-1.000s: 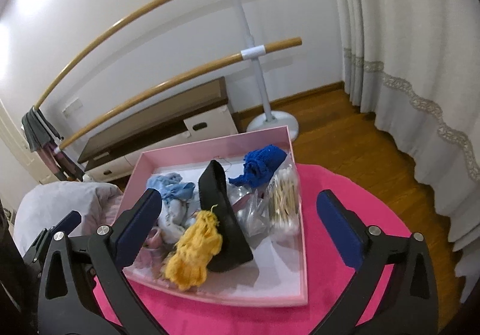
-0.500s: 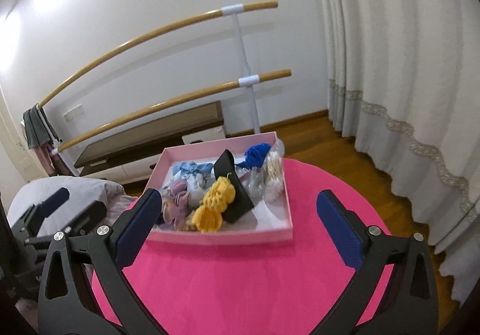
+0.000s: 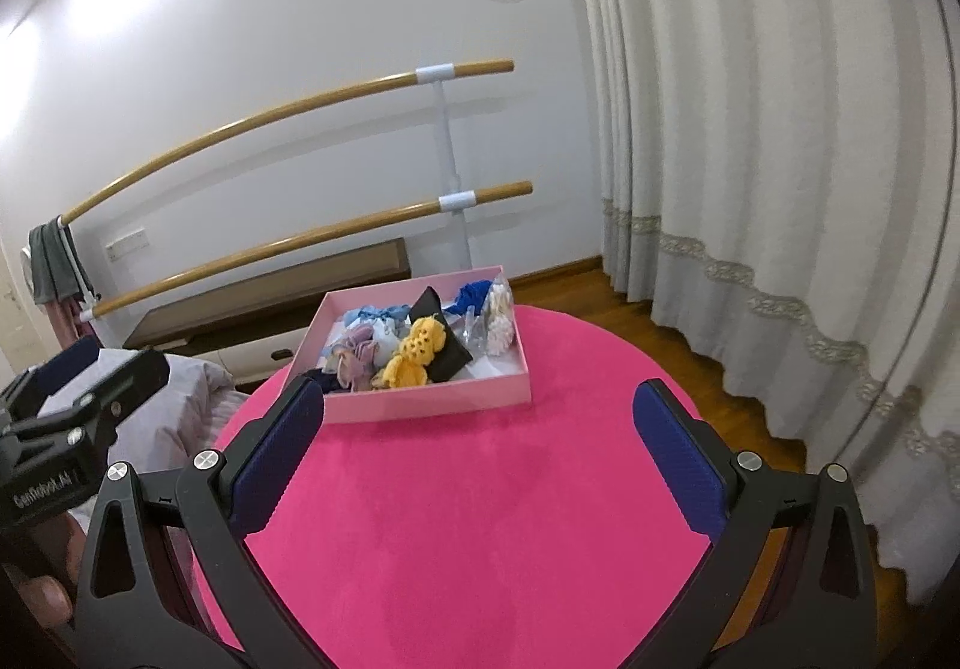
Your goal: Organize soft objects
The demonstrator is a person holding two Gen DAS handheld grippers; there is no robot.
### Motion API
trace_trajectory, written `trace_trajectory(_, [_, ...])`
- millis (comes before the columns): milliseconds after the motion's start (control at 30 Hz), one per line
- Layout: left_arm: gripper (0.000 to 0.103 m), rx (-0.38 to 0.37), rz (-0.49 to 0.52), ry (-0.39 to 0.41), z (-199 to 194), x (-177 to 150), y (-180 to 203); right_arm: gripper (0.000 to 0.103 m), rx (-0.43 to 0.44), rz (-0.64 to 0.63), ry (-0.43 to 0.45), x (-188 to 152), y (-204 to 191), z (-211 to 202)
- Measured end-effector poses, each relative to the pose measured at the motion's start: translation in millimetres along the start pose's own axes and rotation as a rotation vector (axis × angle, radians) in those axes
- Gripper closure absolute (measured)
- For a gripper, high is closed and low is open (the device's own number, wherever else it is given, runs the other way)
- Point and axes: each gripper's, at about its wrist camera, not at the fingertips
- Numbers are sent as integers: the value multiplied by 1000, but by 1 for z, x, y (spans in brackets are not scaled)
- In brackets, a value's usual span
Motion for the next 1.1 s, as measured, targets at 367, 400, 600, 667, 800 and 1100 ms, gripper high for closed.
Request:
trace_trajectory(367, [0,12,-11,4,-70,-23,5,0,-37,-51,64,-28,-18,-50])
trace_trajectory(400, [0,18,-9,4,-73,-23,6,0,-39,-50,68,-29,-18,-52])
trace_trajectory(600, [0,13,-7,-1,-92,-30,10,0,-51,-38,91,-30,-15,-62])
trace_trajectory(667, [0,9,-12,-2,-96,-29,9,0,-55,-39,92,-30,-14,-62])
trace_trajectory(800, [0,-4,-19,-6,-101,-27,6,0,-53,-37,92,-30,-14,-62])
trace_trajectory(1100, [0,-13,-28,-2,-100,-23,2,0,-52,-37,96,-33,-12,-64])
Point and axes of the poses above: each gripper's, at about its wrist camera, not at the fingertips, and z roughly the way its jaws point, y to its right, x to its top, and after that the axes turned 10 degrees about z, right-handed
